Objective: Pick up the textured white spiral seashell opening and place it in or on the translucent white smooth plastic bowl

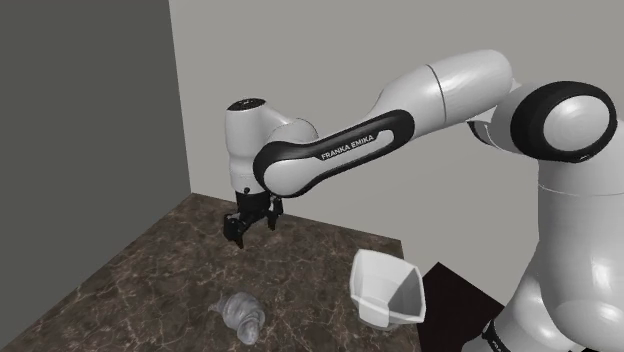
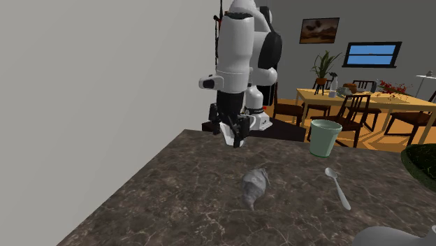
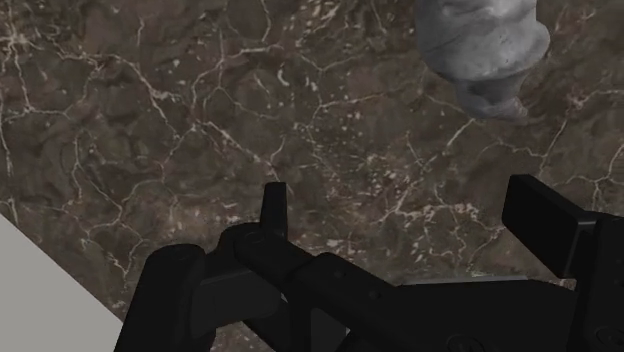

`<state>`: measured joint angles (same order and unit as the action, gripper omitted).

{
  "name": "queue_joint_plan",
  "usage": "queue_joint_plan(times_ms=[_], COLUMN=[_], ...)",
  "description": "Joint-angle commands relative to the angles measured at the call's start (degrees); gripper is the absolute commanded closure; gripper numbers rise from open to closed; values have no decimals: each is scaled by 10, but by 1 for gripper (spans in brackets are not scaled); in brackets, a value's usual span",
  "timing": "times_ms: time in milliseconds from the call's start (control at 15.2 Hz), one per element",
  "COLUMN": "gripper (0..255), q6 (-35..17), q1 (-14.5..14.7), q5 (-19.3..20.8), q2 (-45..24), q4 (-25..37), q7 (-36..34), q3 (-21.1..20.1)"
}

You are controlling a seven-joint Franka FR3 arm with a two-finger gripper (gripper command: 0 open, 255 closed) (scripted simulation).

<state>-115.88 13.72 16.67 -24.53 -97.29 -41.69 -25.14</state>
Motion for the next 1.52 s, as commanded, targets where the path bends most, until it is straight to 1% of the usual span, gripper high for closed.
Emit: queue_joint_plan(times_ms=[0,264,330,858,1320,1386,1452], gripper=[0,0,0,0,0,255,255], q6=[14,48,53,9,9,9,9], q1=[24,75,81,78,78,78,78], q5=[24,58,61,71,71,71,71], q2=[-54,-157,-169,-189,-189,-189,-189], q4=[61,191,207,183,183,183,183], q7=[-13,-24,-24,-31,-31,-31,-31], q3=[7,24,26,34,34,34,34])
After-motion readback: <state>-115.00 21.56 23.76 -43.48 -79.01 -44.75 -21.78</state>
